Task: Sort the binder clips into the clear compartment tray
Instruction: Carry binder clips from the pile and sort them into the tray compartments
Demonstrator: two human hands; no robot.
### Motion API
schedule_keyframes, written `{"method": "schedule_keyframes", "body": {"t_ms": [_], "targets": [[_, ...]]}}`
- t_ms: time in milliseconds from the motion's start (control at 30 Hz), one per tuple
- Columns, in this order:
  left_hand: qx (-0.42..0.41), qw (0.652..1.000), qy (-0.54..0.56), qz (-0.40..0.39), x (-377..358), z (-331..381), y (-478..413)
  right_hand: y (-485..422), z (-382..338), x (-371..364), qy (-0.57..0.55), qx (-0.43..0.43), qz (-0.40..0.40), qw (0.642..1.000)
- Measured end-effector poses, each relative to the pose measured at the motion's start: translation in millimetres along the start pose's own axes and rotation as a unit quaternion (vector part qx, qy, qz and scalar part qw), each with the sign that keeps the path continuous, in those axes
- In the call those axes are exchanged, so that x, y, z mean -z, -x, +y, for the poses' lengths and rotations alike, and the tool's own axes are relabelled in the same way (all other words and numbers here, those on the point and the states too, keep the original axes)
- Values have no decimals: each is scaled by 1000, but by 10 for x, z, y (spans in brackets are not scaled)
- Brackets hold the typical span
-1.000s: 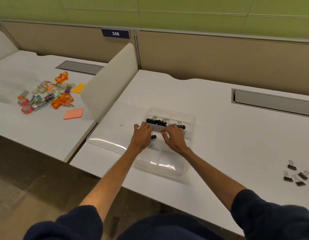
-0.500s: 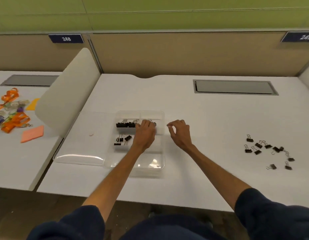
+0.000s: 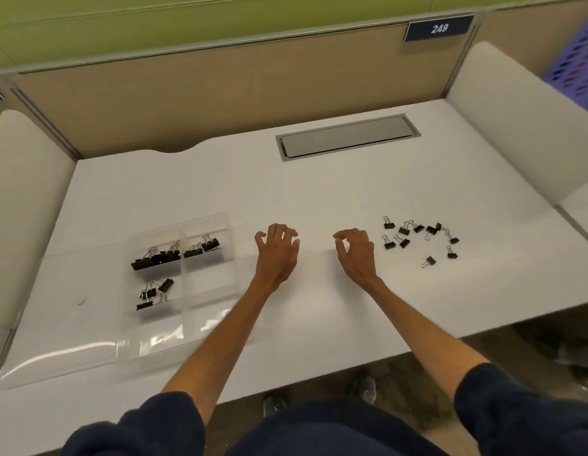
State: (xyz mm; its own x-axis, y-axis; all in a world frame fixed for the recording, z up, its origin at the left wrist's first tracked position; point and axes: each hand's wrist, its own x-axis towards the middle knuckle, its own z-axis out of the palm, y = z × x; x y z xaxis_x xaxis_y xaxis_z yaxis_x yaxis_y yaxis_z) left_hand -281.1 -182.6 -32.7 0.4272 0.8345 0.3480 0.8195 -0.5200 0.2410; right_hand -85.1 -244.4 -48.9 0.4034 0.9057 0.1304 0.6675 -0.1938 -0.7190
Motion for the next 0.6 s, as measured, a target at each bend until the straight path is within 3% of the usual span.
{"method": "schedule_keyframes", "body": {"t_ms": [600], "targets": [[-54,980,96,-163,-702,1465,-341,-56,1153,1098,30,-65,50,996]]}}
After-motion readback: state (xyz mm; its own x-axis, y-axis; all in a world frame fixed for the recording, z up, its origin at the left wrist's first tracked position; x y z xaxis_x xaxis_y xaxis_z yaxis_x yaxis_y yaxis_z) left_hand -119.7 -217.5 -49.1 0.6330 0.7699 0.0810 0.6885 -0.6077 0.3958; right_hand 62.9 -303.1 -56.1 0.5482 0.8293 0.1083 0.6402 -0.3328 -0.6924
